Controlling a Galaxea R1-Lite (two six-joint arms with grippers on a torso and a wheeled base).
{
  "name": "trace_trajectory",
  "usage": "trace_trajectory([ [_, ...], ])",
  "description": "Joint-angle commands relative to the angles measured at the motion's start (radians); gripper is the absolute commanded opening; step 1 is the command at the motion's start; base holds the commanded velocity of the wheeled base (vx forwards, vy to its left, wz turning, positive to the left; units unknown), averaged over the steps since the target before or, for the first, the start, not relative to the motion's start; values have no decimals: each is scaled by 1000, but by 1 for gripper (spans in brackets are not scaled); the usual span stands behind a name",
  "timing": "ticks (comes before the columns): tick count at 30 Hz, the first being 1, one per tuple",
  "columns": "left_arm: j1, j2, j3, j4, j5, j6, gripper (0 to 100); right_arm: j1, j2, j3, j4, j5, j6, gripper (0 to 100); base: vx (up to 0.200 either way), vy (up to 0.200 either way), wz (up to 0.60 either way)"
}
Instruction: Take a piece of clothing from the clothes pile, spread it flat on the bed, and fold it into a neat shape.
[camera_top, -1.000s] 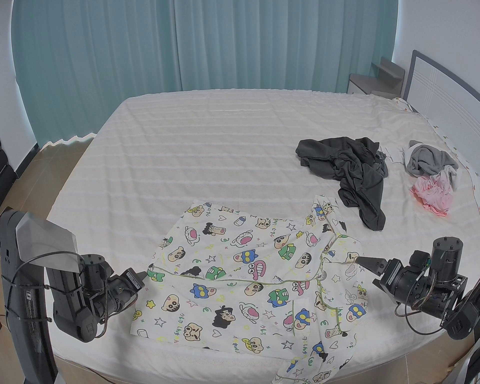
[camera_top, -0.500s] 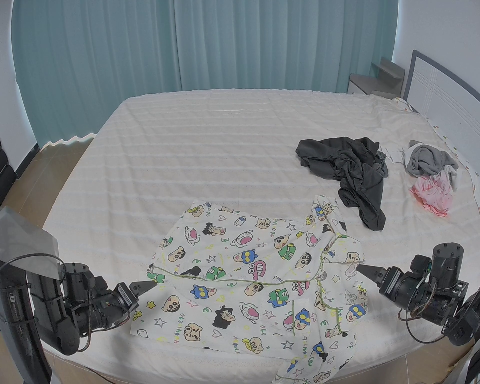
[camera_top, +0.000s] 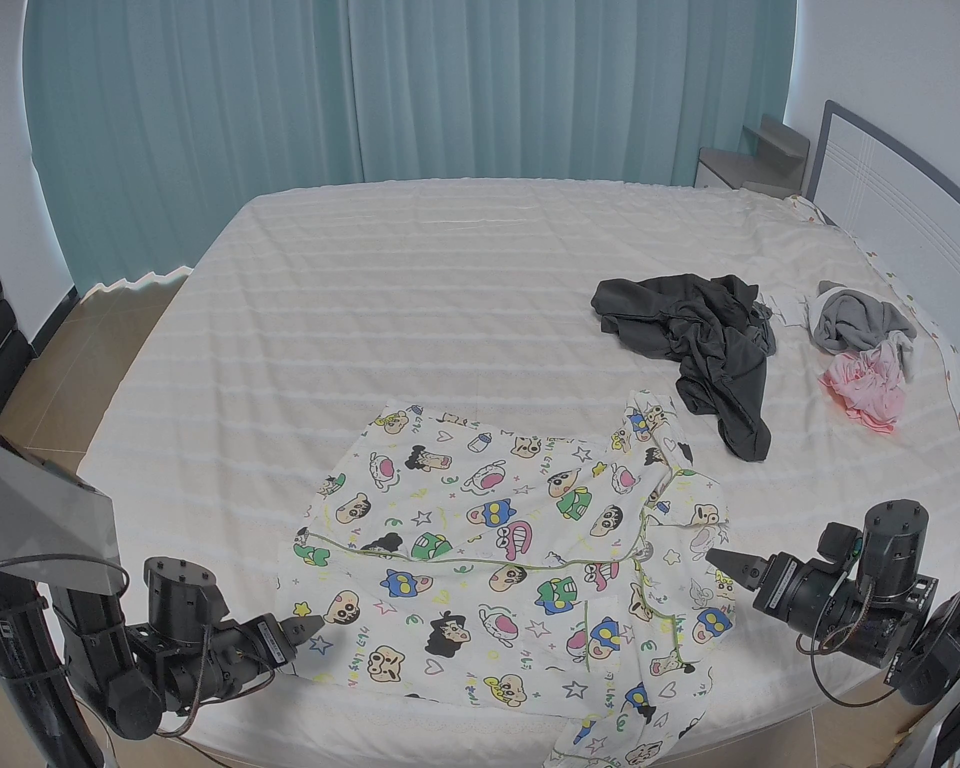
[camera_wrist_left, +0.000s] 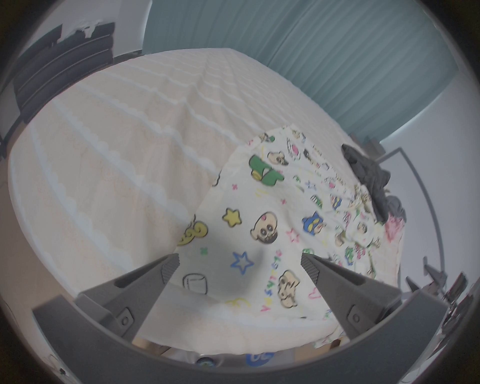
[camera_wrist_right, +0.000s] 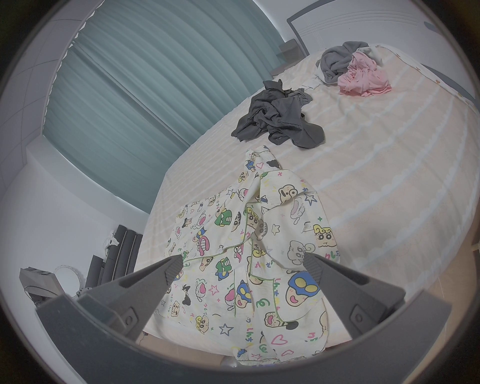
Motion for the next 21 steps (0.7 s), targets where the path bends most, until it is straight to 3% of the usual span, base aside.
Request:
trace_trajectory([
  [1,-49,62,14,25,24,22,100,9,5,0,0,-3,-1,100,0,0,0],
  [12,-39,147,12,-37,28,27,100,25,8,1,0,-3,0,100,0,0,0],
  [18,-36,148,14,-8,156,88,100,32,9,3,0,-4,0,100,0,0,0],
  [21,-30,148,12,2,164,94,100,36,9,3,0,-4,2,100,0,0,0],
])
